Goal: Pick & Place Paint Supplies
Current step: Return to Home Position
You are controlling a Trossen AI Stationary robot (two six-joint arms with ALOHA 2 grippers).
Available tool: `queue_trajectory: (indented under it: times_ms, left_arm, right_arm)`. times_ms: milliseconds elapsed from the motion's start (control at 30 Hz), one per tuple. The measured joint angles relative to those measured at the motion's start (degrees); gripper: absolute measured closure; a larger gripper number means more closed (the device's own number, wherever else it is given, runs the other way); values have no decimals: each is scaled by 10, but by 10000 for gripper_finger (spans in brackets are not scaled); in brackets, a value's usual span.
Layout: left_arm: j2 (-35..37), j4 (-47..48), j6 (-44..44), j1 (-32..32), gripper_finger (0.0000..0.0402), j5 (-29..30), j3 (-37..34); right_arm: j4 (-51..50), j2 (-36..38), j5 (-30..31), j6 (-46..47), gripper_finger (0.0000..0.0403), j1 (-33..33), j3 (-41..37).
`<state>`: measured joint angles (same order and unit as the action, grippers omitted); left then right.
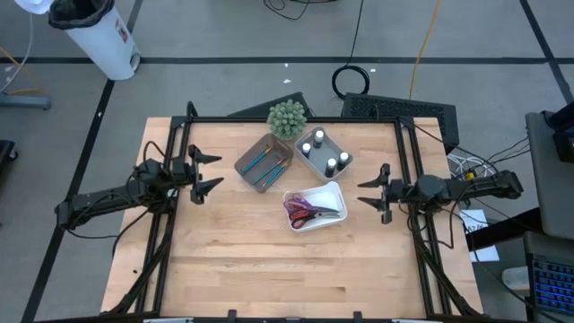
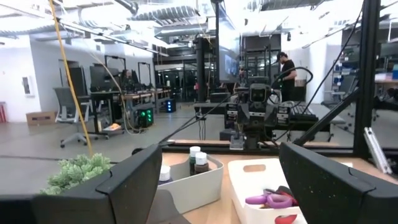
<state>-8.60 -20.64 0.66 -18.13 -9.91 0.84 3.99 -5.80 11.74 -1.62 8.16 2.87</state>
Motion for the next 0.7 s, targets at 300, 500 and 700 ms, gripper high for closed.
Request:
queue_trajectory:
  times_ms: [300, 500, 700]
  left_arm:
    - [0, 0, 17, 0, 68, 0, 0]
    - [0, 0, 18, 0, 69, 0, 0]
    - [0, 0, 19, 0, 69, 0, 0]
  right_arm:
    - [17, -12, 2, -37, 228, 0, -1]
    - [16, -12, 1, -36, 227, 0, -1]
    - [16, -12, 1, -36, 226, 0, -2]
